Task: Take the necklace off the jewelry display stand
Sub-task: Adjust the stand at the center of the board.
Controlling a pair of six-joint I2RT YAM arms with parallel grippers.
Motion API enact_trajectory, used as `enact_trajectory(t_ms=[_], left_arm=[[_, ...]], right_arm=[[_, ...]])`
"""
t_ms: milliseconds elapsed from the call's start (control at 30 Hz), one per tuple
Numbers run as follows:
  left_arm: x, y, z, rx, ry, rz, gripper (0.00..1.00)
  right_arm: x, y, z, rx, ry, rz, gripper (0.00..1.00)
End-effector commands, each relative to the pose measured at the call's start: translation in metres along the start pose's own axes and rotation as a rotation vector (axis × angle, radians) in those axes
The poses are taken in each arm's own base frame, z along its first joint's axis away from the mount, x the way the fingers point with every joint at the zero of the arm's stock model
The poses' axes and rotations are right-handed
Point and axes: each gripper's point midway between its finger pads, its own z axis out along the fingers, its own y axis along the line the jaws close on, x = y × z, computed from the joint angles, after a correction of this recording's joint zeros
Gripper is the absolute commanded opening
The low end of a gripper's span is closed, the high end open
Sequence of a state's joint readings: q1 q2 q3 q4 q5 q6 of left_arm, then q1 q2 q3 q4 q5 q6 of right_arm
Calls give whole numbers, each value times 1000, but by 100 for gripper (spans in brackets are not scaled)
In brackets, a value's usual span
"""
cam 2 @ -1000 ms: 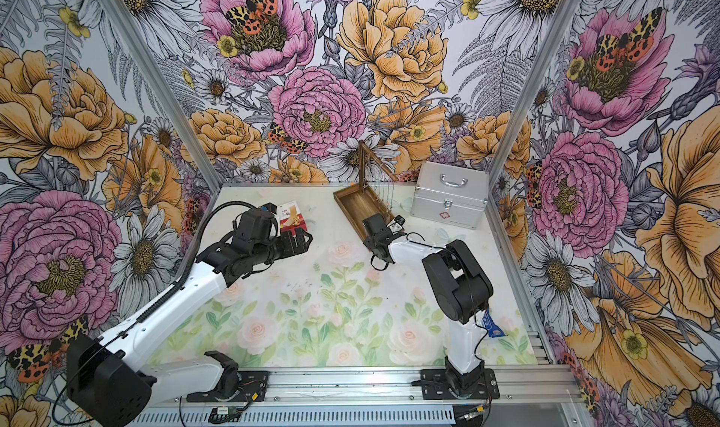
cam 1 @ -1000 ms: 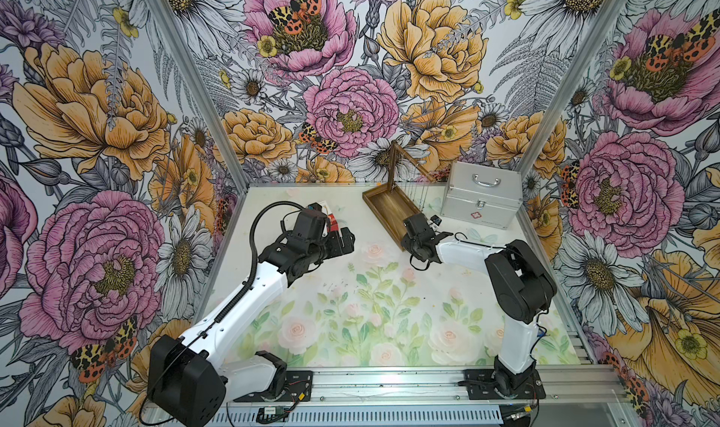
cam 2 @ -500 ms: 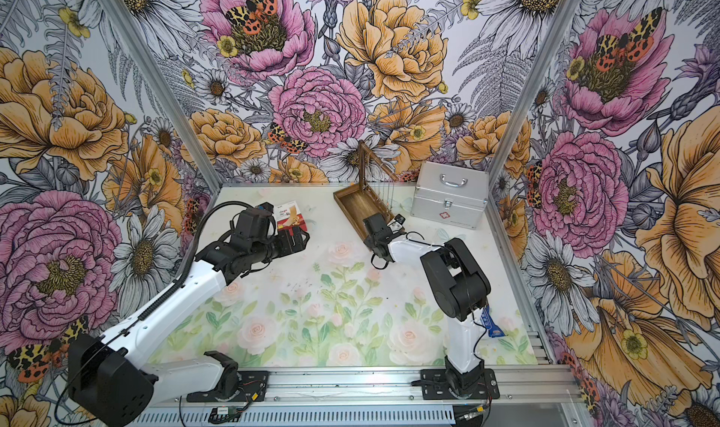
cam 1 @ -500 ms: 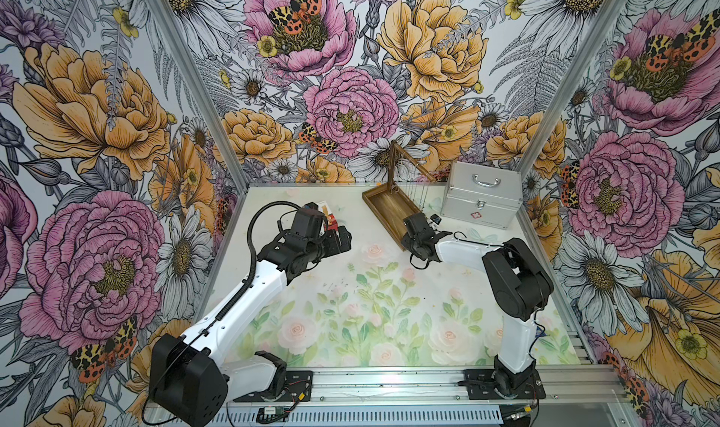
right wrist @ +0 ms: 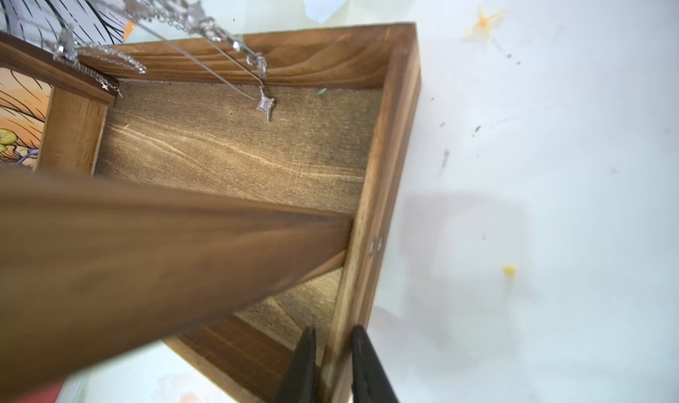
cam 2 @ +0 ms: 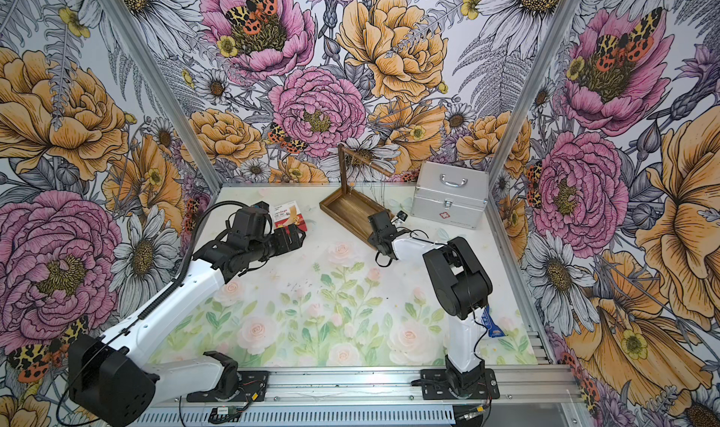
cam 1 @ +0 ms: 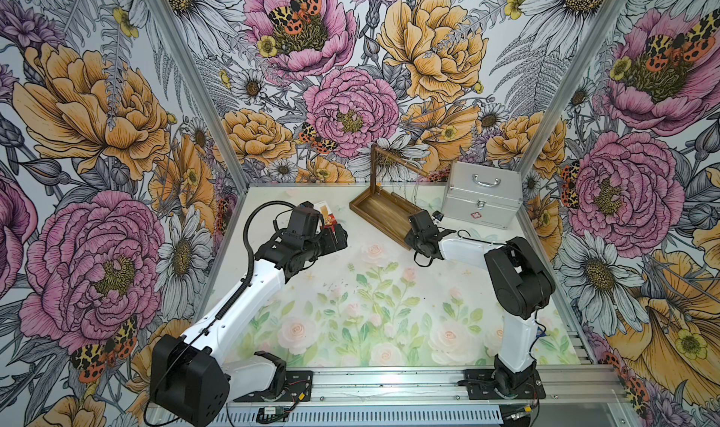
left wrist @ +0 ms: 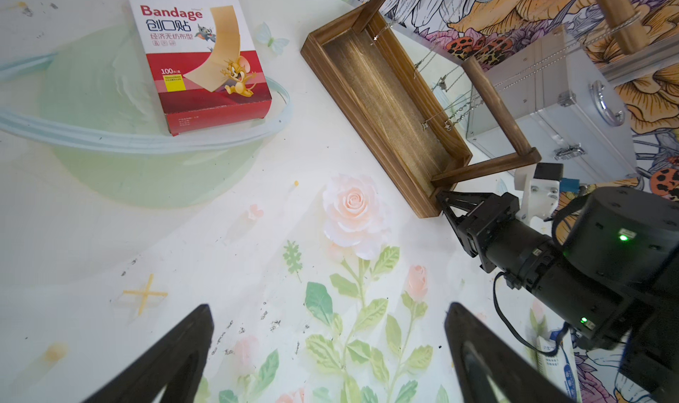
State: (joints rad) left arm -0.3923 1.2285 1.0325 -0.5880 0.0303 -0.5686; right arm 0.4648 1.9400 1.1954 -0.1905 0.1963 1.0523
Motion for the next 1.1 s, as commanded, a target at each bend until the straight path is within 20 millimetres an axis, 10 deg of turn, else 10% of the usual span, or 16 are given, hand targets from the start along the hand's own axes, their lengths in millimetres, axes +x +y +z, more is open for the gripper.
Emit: enact_trajectory(t_ms=[0, 1067], left_arm=[[2, 2, 2, 1, 17, 6, 99], [1, 32, 38, -59, 91, -34, 99]], right_arm=[[4, -22, 0, 61, 44, -82, 20], [-23, -39, -8, 3, 88, -442, 17]])
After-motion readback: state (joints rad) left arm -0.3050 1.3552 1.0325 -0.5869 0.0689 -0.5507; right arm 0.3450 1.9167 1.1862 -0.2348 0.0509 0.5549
